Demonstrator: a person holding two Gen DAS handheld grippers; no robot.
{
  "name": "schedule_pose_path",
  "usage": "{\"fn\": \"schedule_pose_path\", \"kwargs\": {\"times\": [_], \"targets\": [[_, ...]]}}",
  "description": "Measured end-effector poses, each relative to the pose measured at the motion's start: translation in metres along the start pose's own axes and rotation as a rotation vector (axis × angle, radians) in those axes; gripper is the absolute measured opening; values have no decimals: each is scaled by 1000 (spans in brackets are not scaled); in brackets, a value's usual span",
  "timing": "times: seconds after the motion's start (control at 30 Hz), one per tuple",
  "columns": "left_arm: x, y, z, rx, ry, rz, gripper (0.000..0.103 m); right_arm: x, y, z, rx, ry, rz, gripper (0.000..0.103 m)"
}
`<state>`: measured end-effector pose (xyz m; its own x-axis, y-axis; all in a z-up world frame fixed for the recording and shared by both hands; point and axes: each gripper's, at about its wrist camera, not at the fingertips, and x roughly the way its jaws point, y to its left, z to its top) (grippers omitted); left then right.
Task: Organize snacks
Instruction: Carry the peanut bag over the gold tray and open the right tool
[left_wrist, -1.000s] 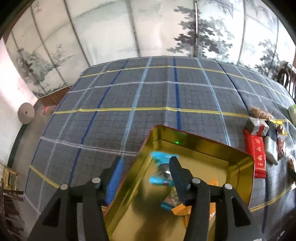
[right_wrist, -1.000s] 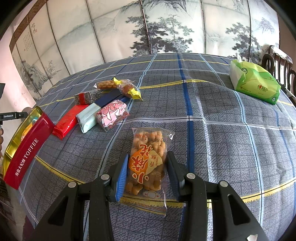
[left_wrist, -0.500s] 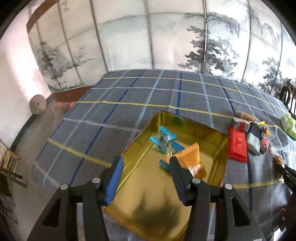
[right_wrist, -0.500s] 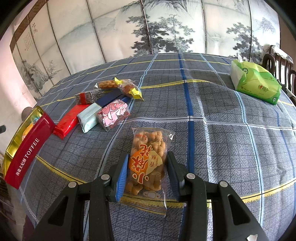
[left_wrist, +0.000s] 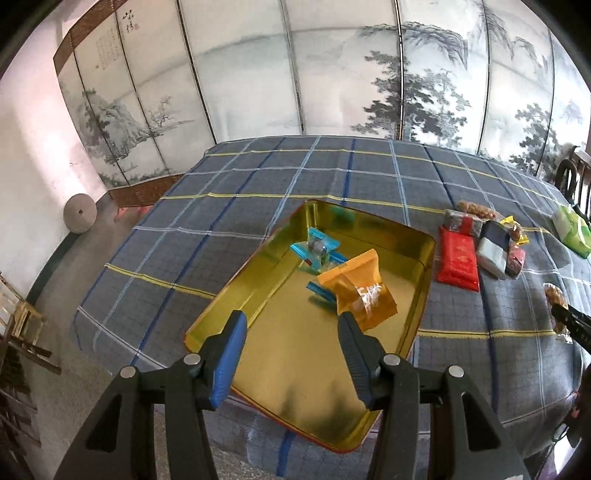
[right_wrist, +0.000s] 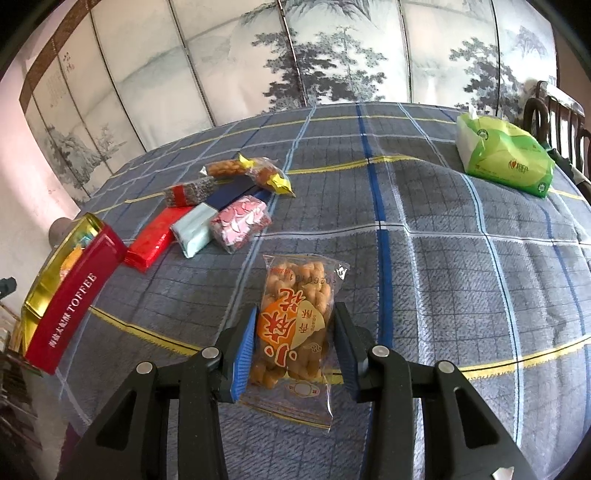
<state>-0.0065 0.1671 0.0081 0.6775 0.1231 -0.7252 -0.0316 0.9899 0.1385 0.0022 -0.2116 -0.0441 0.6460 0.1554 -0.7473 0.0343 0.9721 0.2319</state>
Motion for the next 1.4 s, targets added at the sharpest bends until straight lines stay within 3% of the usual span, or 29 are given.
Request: {"fn": "schedule_pose_path", "kwargs": {"times": [0.27,0.87,1.33,1.4], "targets": [[1,-4,-5,9,13,-7,52,-20,34,10,-45,-30,78,37],[0,11,-20,-5,23,-3,52,-28,165,34,-228,-12,327,37],[6,43,-35,-67,100,-4,53,14,248,36,-242,122,463,37],[7,47,-38,-68,116,0,57,20,254,35,-226,142,473,37]]}}
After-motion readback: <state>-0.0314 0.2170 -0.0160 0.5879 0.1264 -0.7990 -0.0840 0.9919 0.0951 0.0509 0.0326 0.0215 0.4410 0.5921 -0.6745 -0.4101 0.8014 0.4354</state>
